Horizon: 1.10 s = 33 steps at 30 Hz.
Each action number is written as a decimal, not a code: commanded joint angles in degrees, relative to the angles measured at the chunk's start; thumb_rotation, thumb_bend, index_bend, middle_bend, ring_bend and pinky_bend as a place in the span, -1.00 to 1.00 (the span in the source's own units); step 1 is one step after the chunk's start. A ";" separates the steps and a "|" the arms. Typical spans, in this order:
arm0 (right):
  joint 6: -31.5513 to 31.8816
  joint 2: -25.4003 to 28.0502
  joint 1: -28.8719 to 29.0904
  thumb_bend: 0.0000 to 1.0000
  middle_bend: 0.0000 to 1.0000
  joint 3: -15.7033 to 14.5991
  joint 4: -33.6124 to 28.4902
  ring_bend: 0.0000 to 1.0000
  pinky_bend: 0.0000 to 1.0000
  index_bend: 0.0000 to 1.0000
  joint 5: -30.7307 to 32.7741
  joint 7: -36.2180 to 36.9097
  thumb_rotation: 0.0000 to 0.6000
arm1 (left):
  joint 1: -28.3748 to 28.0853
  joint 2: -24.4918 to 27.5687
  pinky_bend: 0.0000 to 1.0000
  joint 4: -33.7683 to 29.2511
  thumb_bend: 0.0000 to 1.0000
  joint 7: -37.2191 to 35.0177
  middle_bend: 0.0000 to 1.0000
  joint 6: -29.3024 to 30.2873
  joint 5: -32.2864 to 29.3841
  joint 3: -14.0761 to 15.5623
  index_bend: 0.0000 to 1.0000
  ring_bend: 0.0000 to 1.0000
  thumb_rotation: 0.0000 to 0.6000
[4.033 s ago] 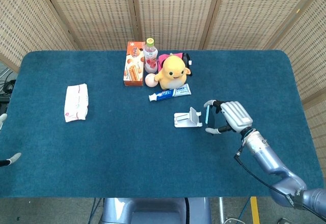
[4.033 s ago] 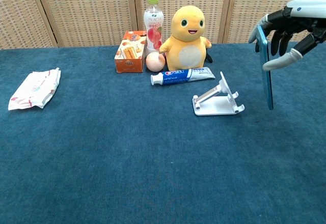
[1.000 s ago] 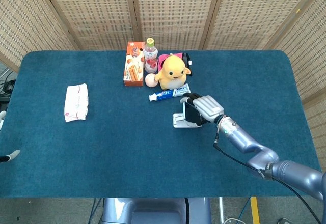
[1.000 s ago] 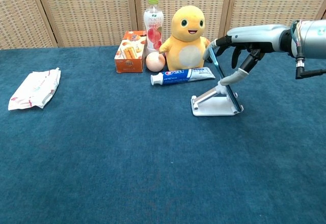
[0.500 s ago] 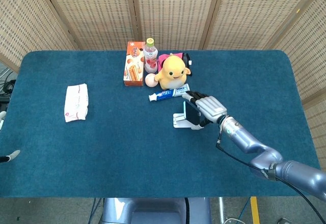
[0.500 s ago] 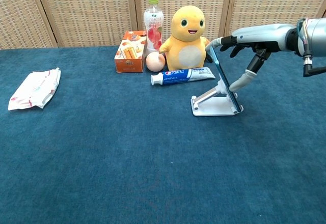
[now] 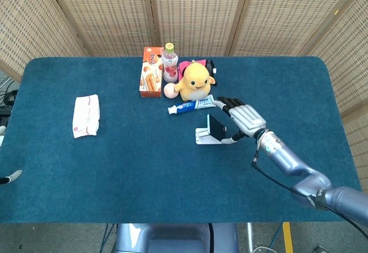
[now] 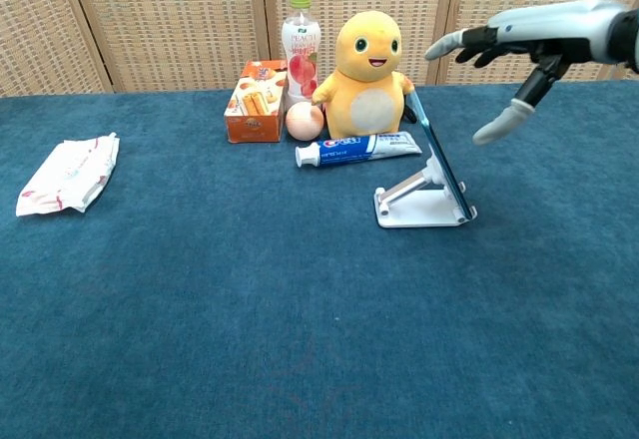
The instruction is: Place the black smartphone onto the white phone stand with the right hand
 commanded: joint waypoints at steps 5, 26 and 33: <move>22.61 10.75 -16.84 -0.69 -1.00 -4.16 -12.23 -1.00 -0.87 -1.00 -2.46 -5.91 1.00 | 1.36 -0.15 -1.00 0.24 -1.00 -0.98 -1.00 3.11 2.16 0.27 -1.00 -1.00 1.00; 45.50 10.20 -38.75 -0.72 -1.00 -11.92 -11.32 -1.00 -0.93 -1.00 -10.44 -8.22 1.00 | 4.06 -2.00 -1.00 -0.02 -1.00 1.99 -1.00 8.37 7.55 2.20 -1.00 -1.00 1.00; 45.59 10.58 -39.92 -0.71 -1.00 -11.21 -11.71 -1.00 -0.93 -1.00 -11.07 -7.86 1.00 | 4.28 -2.19 -1.00 0.08 -1.00 2.28 -1.00 8.81 7.94 2.23 -1.00 -1.00 1.00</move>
